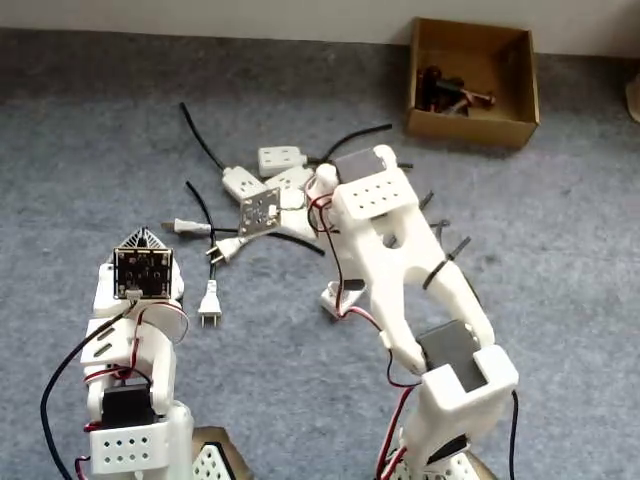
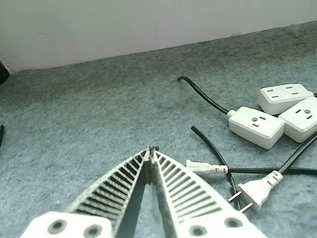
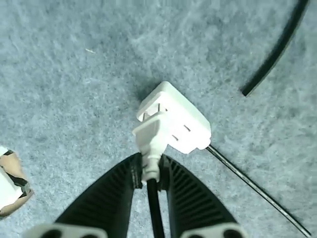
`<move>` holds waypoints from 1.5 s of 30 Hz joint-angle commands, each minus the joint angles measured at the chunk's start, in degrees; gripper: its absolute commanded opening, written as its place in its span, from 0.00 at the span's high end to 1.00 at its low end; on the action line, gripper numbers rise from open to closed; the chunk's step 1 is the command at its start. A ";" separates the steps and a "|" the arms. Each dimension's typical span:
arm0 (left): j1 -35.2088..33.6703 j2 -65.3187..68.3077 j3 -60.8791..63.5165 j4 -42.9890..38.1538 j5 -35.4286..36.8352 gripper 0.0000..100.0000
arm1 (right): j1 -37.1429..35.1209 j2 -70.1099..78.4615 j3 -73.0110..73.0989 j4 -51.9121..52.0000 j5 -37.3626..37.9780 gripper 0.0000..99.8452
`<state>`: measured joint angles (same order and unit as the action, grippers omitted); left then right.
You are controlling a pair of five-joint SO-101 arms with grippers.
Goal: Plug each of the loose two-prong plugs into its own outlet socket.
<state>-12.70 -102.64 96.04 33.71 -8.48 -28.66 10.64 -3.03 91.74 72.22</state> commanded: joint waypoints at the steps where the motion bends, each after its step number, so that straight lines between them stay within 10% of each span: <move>1: -0.13 -0.66 1.10 0.09 -0.44 0.99 | 0.84 -1.01 -0.57 -0.48 -0.70 0.99; 45: -0.13 -0.66 1.10 0.09 -0.53 0.99 | -2.59 -1.27 -0.13 1.45 2.55 0.99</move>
<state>-12.70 -102.64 96.04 33.71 -8.48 -29.63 10.73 -3.03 92.35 74.07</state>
